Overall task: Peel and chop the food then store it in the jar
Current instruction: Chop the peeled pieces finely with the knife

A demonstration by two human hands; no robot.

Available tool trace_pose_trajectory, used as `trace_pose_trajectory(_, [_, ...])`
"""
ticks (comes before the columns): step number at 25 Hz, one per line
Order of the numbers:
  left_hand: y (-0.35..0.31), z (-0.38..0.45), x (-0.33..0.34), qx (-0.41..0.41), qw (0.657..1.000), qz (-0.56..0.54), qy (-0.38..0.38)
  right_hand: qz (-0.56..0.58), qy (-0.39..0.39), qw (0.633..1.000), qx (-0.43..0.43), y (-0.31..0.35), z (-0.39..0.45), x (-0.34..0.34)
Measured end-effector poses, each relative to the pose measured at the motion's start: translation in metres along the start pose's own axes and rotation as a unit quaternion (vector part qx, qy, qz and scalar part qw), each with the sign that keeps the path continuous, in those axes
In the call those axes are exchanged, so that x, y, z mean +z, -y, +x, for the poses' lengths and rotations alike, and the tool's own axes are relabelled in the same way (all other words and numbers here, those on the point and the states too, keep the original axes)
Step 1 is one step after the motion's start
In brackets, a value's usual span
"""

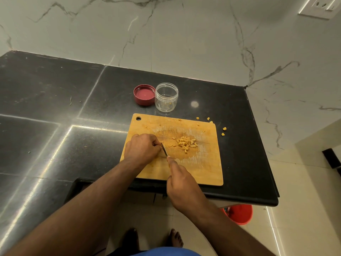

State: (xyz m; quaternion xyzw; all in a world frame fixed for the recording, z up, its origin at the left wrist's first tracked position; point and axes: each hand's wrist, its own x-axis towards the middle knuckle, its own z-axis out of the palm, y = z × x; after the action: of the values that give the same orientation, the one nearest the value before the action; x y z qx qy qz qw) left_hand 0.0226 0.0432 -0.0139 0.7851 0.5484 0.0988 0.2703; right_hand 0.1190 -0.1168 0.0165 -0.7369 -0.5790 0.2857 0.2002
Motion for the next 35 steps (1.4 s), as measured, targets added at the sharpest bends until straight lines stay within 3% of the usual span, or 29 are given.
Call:
trace_pose_trajectory(16, [-0.002,-0.005,-0.002,0.002,1.0,-0.01,-0.014,0.019,-0.011,1.0,-0.005,-0.002,-0.012,-0.004])
trace_pose_trajectory(29, [-0.007,-0.009,-0.006,-0.02,0.999,0.011,-0.041,0.036,0.025,0.999,0.015,-0.009,-0.021,-0.002])
trace_pose_trajectory(35, [-0.005,-0.008,-0.014,-0.008,1.0,0.02,-0.017,0.072,-0.031,0.997,0.02,-0.022,-0.032,-0.017])
